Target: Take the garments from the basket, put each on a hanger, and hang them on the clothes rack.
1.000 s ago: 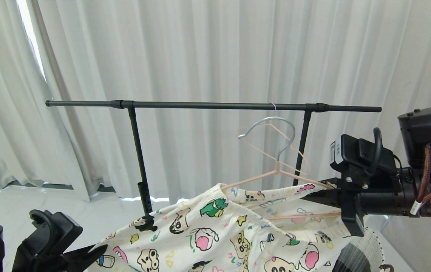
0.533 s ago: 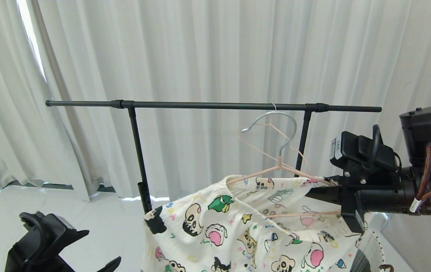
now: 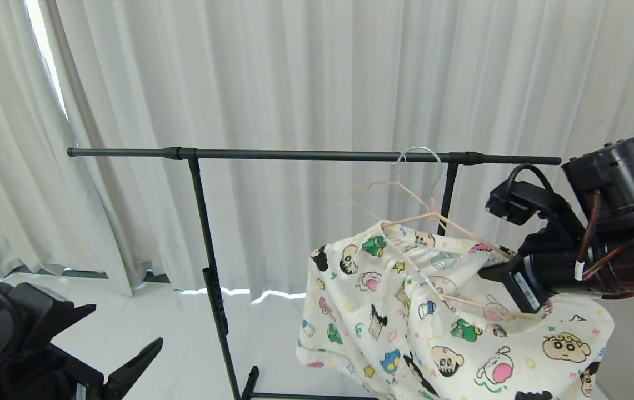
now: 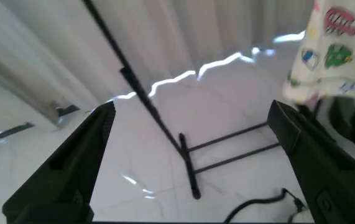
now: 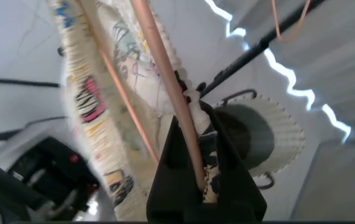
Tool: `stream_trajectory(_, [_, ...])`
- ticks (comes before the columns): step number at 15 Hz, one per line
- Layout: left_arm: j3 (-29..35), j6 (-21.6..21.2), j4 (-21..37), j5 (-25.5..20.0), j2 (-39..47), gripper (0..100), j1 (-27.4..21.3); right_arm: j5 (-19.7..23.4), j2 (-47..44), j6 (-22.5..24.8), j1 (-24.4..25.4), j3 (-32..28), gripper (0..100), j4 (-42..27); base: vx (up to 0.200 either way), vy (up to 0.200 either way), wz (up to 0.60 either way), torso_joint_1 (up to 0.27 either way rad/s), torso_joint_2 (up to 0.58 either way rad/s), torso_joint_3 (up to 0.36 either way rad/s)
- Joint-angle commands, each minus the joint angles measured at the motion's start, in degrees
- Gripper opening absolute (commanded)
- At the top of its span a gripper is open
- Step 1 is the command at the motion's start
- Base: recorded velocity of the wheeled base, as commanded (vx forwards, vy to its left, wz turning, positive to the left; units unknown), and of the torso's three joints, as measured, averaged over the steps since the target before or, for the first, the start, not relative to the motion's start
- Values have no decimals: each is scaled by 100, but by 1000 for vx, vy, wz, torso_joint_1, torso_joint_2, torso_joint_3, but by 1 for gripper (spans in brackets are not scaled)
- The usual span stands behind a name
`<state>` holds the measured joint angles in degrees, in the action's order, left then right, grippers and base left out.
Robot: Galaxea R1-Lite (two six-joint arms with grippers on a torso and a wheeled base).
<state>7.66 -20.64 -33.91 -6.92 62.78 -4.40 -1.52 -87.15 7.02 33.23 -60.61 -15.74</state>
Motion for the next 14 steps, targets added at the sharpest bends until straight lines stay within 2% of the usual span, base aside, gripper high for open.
stream_trajectory(1, [122,-10,-1,227,41,100,1,-401,-443,-491,403,-153,0,-61,0,0,0,0,0,0])
stream_trajectory(4, [113,-54,-1,745,147,100,1,-955,-839,-1238,746,-425,0,-219,0,0,0,0,0,0])
stream_trajectory(9, [131,-72,-1,798,164,100,1,-1535,-1375,-2425,746,-1295,0,-544,0,0,0,0,0,0])
stream_trajectory(11, [122,-54,-1,789,164,100,-17,-1623,-1445,-2627,746,-1383,0,-544,0,0,0,0,0,0])
stream_trajectory(14, [122,-54,-1,772,164,100,-26,-1632,-1463,-2636,746,-1453,0,-544,200,0,0,-4,1,4])
